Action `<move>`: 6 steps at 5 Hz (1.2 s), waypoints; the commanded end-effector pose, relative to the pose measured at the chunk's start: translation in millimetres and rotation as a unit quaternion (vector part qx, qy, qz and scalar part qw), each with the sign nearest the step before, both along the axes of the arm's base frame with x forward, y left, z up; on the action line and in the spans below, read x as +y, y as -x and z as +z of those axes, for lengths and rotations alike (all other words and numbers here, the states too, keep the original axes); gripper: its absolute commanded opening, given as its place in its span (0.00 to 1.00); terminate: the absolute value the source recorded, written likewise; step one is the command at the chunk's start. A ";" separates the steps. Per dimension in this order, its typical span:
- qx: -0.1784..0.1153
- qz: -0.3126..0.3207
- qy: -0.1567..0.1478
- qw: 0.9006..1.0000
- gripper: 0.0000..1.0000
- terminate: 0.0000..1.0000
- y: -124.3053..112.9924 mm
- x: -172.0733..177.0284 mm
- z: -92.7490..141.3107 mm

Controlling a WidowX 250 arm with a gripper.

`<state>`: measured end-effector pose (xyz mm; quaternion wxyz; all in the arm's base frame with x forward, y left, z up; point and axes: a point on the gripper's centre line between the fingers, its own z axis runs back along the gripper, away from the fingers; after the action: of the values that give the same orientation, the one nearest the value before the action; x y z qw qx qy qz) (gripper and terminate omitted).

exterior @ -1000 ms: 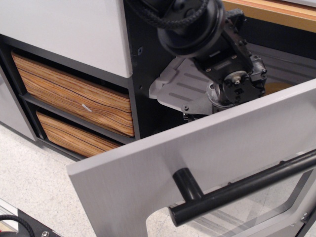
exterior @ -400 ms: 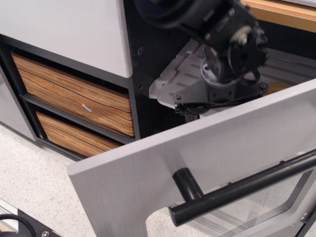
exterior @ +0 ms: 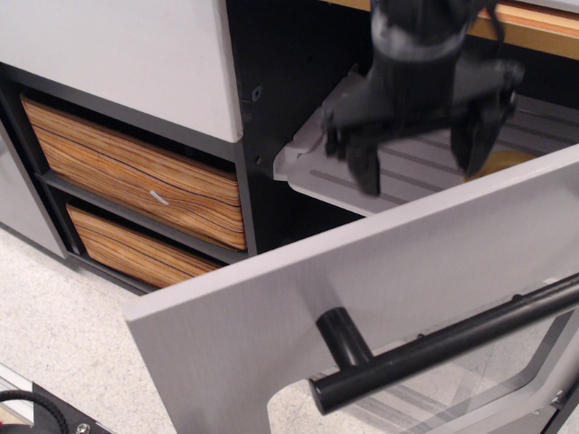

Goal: Close oven

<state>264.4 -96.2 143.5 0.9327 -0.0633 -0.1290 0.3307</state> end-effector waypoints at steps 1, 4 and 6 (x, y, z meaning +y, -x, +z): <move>-0.004 0.004 0.041 0.999 1.00 0.00 26.3 -14.9 73.3; 0.132 -0.014 0.087 0.987 1.00 0.00 66.1 -38.0 81.8; 0.131 -0.008 0.111 0.985 1.00 0.00 85.6 -55.2 35.2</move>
<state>172.4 -152.9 165.3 0.9322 -0.1057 0.0424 0.3435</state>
